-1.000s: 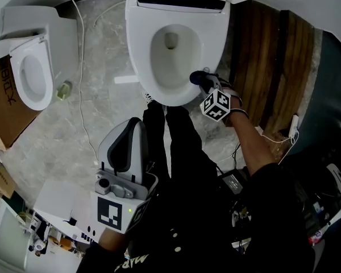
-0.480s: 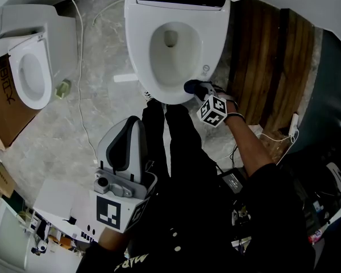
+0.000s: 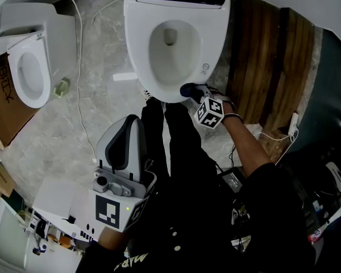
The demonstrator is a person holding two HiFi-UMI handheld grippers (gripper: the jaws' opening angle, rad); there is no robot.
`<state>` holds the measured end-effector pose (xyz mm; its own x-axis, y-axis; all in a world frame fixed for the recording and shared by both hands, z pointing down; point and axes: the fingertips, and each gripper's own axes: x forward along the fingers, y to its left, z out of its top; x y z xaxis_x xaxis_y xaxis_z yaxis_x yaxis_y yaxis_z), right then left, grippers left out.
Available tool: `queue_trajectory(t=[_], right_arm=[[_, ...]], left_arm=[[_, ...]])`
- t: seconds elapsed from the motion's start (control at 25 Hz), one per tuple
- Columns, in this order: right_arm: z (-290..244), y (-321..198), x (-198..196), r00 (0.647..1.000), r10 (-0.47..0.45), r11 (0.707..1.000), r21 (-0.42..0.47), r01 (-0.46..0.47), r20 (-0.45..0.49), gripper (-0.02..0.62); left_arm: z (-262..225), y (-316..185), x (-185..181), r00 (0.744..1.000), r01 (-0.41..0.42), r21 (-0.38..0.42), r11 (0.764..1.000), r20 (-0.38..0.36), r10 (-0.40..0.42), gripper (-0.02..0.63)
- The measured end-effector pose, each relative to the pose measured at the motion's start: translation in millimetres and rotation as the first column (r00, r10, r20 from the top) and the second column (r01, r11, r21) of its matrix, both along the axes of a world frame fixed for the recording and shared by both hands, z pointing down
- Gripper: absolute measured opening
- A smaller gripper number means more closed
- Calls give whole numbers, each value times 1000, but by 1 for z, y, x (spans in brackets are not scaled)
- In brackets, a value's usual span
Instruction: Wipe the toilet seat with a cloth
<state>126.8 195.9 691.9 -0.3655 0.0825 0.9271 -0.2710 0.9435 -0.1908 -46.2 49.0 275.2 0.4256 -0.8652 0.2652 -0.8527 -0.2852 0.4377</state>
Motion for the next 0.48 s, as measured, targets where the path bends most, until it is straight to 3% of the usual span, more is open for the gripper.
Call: queue_trajectory(t=[0.48], right_arm=[[1,23,-20,996,-83,996,-24,83,15,85]], left_arm=[[4,2,-4,1000,18,2,1000,-8,-18,8]])
